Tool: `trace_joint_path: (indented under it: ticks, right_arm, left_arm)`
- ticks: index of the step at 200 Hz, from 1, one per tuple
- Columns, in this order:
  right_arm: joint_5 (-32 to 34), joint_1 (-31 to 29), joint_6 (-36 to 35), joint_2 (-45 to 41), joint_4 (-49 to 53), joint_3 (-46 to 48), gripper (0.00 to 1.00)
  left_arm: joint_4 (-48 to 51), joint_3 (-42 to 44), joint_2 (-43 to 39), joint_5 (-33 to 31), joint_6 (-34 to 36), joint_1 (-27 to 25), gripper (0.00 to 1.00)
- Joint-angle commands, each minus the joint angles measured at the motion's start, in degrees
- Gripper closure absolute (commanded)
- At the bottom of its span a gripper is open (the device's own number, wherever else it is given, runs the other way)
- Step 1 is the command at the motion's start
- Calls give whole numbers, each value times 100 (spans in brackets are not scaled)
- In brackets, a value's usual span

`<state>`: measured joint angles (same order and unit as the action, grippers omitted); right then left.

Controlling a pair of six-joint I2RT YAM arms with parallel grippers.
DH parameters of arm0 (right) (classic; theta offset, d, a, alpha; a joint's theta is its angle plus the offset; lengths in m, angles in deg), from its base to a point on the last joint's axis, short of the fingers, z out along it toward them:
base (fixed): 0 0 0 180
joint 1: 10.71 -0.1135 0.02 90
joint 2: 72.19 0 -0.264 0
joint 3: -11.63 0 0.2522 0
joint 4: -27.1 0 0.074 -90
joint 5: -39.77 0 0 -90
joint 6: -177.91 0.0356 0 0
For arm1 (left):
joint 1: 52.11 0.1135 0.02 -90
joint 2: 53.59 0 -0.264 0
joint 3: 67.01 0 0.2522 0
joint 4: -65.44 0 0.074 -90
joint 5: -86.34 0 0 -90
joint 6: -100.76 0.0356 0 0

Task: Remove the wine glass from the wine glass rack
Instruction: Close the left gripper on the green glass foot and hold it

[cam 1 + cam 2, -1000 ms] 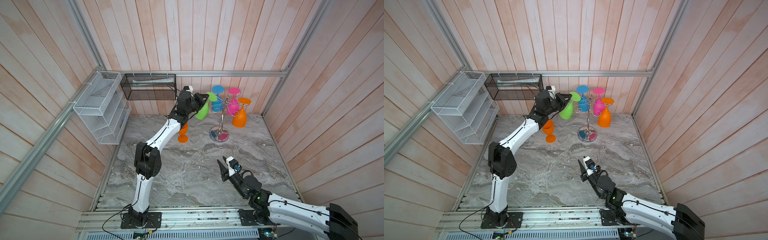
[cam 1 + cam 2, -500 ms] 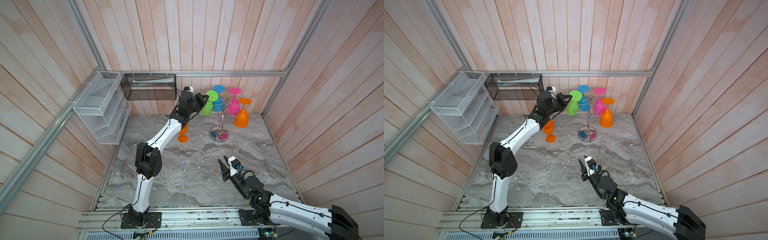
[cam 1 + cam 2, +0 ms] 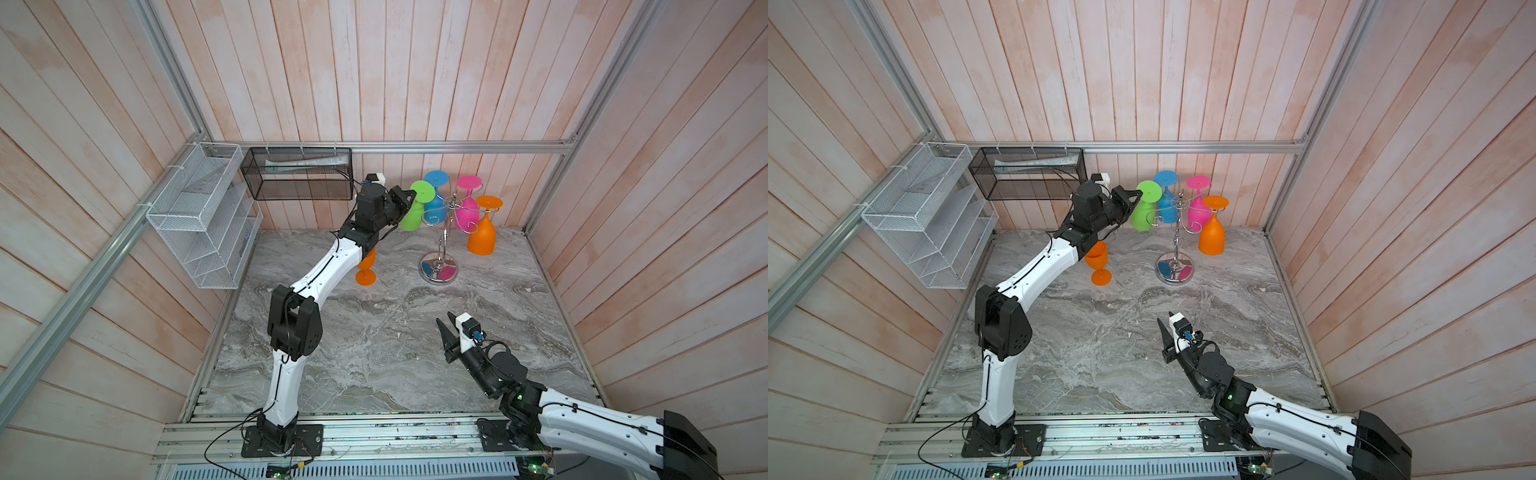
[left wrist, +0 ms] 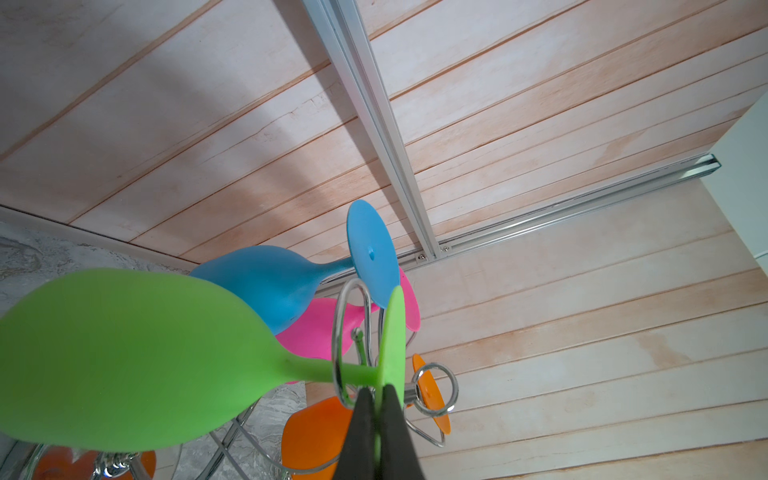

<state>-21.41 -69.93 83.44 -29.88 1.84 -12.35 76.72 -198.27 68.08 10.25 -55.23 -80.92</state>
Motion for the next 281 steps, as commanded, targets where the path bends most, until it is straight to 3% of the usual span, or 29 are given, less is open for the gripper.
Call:
trace_joint_path:
  ticks: [1,95,195,281]
  right_arm:
    - [25,-26,59,-7,-79,64,65]
    - [19,-28,74,-12,-83,76,65]
    - [-2,-26,80,2,-90,81,65]
    - [-26,-29,92,6,-114,81,65]
  left_arm:
    - [-182,188,-375,-153,52,20,100]
    - [-241,316,-501,-415,30,183,100]
    - [187,-1085,344,-365,80,184,100]
    - [221,-1496,674,-46,149,98,100]
